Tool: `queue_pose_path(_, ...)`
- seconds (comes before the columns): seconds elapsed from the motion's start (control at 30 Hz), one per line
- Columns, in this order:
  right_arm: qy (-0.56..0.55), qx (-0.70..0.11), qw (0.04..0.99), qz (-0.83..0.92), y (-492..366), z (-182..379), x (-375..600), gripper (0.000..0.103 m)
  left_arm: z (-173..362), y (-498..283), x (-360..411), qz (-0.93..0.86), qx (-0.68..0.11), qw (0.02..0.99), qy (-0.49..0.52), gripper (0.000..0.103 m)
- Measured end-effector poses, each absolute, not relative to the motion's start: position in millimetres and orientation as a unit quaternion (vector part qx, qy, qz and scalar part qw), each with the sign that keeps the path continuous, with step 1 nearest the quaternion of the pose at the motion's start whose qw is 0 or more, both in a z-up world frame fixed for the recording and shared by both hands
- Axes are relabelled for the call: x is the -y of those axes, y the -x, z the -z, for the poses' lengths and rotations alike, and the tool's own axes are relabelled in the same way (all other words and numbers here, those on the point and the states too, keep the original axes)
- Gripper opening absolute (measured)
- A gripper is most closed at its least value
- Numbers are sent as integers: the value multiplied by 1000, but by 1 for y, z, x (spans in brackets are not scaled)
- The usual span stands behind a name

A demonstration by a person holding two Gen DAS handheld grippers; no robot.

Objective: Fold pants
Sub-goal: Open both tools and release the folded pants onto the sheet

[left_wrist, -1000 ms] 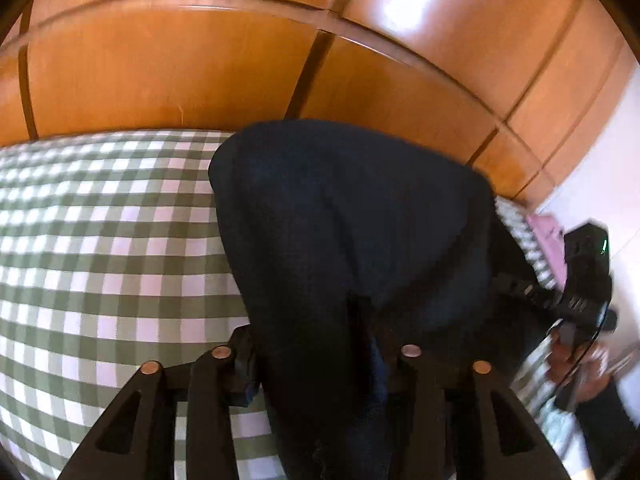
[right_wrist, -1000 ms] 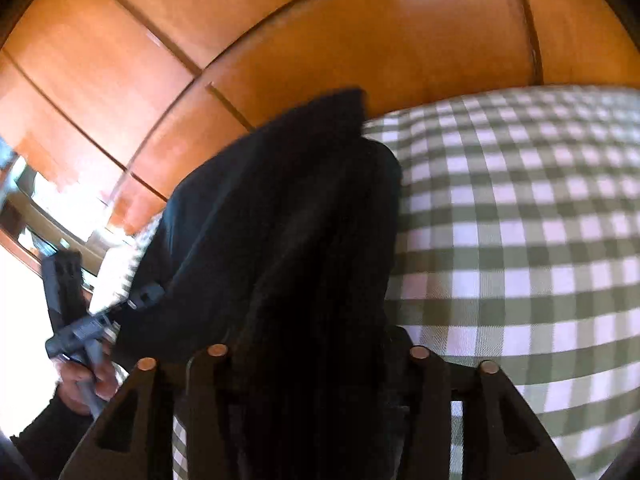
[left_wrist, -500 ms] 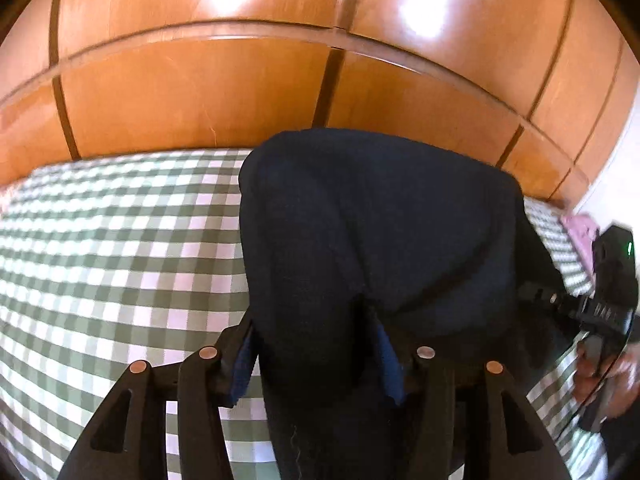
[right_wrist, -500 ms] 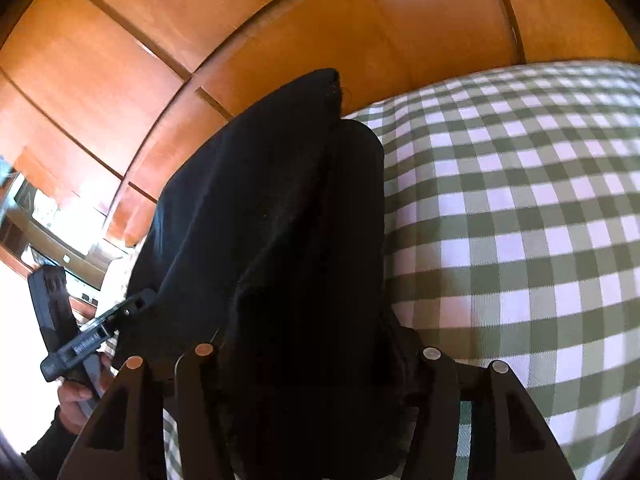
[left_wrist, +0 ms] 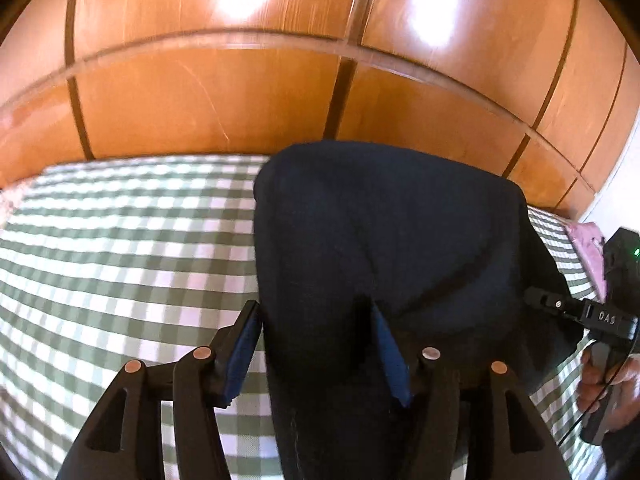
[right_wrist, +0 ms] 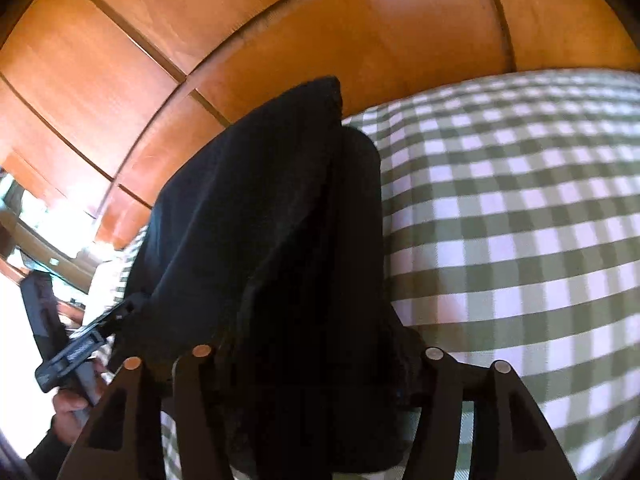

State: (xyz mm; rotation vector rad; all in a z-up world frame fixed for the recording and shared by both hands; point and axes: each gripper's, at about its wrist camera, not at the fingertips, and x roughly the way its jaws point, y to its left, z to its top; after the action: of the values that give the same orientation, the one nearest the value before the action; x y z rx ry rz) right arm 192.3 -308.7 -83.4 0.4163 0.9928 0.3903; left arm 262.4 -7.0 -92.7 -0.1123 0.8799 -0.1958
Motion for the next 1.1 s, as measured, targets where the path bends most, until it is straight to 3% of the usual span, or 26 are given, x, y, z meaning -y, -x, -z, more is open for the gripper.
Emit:
queue_pose_path(0.8, -109, -397, 910, -48, -100, 10, 296, 66, 12, -133, 1, 49, -327, 943, 44, 58)
queue_pose_path(1.1, -54, -378, 924, -29, -42, 9, 244, 66, 21, -84, 12, 35, -329, 943, 41, 58)
